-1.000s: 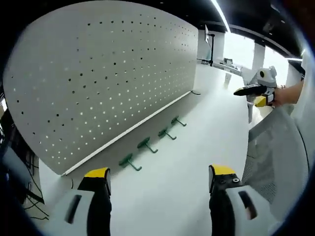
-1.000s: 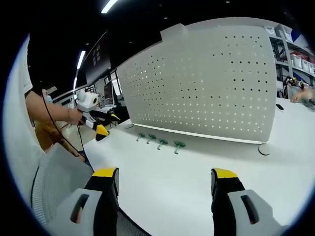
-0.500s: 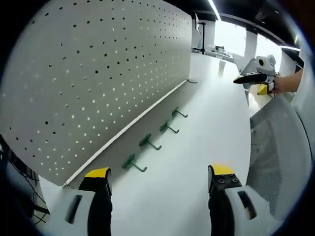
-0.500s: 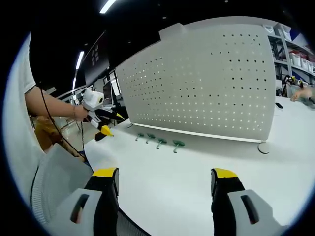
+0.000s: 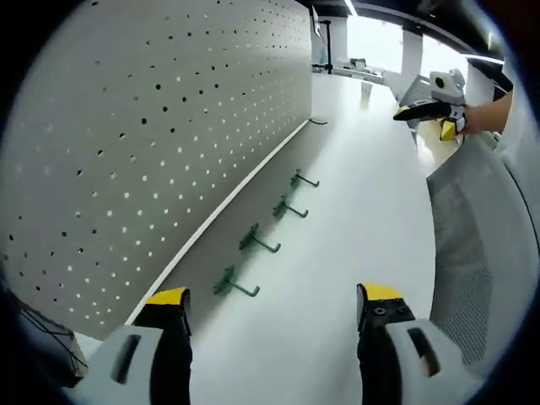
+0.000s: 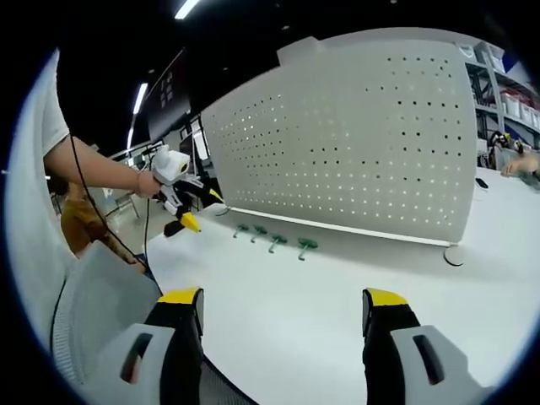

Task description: Insert the hook assembly into the mounting plate slot until the hook locks in place.

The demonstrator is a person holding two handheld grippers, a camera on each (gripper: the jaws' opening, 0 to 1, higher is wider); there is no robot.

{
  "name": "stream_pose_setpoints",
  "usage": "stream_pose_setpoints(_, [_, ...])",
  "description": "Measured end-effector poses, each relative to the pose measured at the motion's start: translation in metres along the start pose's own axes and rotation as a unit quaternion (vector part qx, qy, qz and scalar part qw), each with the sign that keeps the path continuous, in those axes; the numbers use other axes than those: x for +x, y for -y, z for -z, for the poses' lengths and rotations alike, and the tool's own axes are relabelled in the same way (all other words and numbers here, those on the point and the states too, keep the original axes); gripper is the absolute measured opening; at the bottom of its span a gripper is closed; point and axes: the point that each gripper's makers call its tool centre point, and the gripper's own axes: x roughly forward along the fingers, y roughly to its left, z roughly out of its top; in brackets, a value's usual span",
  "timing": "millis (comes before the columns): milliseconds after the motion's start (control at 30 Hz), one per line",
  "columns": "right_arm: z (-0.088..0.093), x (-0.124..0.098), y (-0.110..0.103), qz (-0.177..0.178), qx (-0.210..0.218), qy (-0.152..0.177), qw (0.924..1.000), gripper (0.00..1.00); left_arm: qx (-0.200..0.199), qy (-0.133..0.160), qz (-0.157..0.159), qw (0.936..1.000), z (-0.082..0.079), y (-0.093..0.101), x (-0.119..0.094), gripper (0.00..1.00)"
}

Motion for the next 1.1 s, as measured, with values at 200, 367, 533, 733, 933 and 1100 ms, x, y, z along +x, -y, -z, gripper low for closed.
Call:
stream_pose_setpoints(200, [-0.001, 0.002, 0.0, -0.003, -0.005, -0.004, 1.0, 0.74, 0.028, -0.019, 0.015, 0.9993, 0.001, -0.003, 0.007, 0.82])
stream_pose_setpoints(367, [-0.001, 0.005, 0.002, -0.004, -0.005, -0.005, 1.0, 0.74, 0.057, -0.034, 0.026, 0.9975, 0.001, -0.007, 0.013, 0.81])
stream_pose_setpoints(533, [0.0, 0.007, 0.002, -0.004, -0.003, -0.005, 1.0, 0.74, 0.075, -0.046, 0.034, 0.9956, 0.002, -0.011, 0.018, 0.8])
stream_pose_setpoints(733, [0.002, 0.007, 0.001, -0.004, -0.001, -0.008, 1.0, 0.74, 0.093, -0.066, 0.045, 0.9925, 0.008, -0.015, 0.024, 0.78])
stream_pose_setpoints(933, [0.004, 0.007, 0.001, -0.004, 0.001, -0.011, 0.9999, 0.74, 0.108, -0.081, 0.057, 0.9891, 0.012, -0.015, 0.028, 0.77])
stream_pose_setpoints(1100, [0.005, 0.007, 0.001, -0.003, 0.001, -0.012, 0.9999, 0.74, 0.128, -0.095, 0.067, 0.9849, 0.015, -0.016, 0.033, 0.77])
